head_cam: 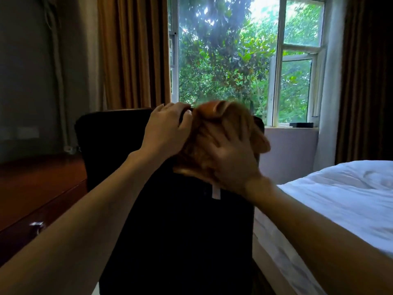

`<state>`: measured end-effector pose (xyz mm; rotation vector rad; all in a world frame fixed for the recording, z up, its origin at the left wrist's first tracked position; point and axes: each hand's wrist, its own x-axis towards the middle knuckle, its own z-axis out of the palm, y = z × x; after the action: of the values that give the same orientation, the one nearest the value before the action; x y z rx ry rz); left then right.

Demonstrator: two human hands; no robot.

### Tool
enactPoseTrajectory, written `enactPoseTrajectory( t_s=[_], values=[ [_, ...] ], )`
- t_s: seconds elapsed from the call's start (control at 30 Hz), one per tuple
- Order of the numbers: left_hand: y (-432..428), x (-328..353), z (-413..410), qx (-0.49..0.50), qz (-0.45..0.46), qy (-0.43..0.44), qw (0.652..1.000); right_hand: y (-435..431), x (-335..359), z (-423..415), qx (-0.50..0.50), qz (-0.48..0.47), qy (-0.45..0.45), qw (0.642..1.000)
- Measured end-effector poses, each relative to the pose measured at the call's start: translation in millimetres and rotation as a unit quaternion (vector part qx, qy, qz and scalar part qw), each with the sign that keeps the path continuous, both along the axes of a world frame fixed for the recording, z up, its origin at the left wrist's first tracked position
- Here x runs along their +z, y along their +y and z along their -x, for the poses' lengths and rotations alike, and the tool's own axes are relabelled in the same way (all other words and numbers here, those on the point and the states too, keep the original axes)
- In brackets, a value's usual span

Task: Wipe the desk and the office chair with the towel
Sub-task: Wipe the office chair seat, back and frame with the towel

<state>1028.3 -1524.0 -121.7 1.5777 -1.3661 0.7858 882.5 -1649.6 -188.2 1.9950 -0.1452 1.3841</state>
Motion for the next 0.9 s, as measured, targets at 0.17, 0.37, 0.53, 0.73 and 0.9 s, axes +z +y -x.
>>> enactPoseTrajectory(
  t_s=[0.17,0.37,0.53,0.73,0.9],
  values=[
    [-1,-6,-1,0.012,-0.005,0.005,1.000,-13,-116,-45,-0.111,-0.265,0.020,0.958],
    [-9,-11,-11,0.012,0.009,-0.026,1.000,-26,-116,9,-0.038,0.130,0.265,0.955],
    [-11,-8,-14,-0.025,0.030,-0.013,0.999,6,11,-10,0.081,0.163,0.071,0.981],
    [-8,-9,-18,-0.041,0.021,-0.043,0.998,-12,-10,-31,-0.047,0.016,0.057,0.997],
    [-10,-11,-22,-0.041,0.021,-0.044,0.998,-43,-81,-20,-0.100,0.135,0.225,0.960]
  ],
)
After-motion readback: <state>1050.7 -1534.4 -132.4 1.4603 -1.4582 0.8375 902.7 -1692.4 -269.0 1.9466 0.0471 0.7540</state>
